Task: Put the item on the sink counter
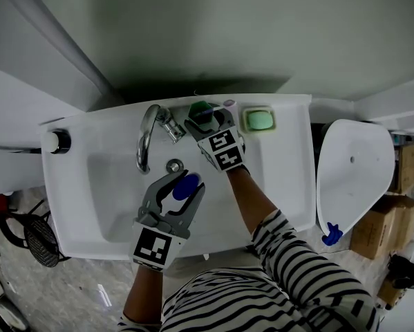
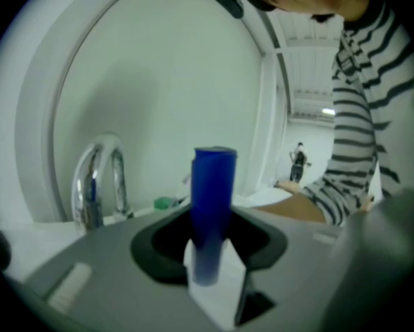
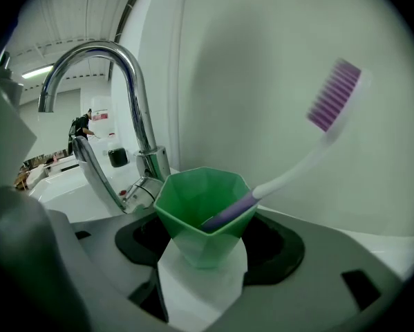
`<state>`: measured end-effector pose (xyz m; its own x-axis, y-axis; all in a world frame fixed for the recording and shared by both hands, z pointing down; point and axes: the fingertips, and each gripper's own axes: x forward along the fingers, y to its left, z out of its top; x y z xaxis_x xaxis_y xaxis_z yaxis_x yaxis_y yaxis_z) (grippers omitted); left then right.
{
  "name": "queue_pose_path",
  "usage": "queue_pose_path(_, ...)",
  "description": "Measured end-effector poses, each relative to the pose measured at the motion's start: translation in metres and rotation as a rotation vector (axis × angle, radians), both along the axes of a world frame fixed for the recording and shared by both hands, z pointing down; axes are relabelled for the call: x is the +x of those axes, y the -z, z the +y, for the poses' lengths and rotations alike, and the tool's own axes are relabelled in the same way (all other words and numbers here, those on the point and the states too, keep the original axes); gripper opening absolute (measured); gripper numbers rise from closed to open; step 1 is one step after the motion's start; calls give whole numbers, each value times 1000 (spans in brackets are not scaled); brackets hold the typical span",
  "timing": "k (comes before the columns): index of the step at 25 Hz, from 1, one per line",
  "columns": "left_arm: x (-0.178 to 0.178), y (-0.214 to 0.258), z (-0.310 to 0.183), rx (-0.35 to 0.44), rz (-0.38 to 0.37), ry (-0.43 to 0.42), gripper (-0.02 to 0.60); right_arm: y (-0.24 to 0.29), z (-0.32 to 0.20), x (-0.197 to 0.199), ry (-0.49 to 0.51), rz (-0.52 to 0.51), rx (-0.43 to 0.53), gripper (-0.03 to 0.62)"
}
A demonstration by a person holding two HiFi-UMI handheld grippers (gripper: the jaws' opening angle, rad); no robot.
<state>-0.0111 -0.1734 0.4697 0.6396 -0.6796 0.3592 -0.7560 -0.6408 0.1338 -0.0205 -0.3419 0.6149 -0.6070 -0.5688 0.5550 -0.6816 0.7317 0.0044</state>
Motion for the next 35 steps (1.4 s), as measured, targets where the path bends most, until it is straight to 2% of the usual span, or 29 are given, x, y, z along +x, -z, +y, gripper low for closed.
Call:
queue_pose_path(9,6,6,-4,20,14,6,158,0,0,-2,-26,18,17,308)
queue_pose_path(19,6,8,-8,17,6,29,158,1,7,15,-43,-8,-18,310)
queue_pose_path(26,13,7,-10,16,-9,36,158,-3,22,16,19,-6,-45,310)
queue_pose_path(31,19,4,-9,-2,-8,51,158,2,28,25,9,-19,-43,308)
queue_pose_path(35,29,9,-14,20,-22,48,158,16,35,40,12,-29,-29,310)
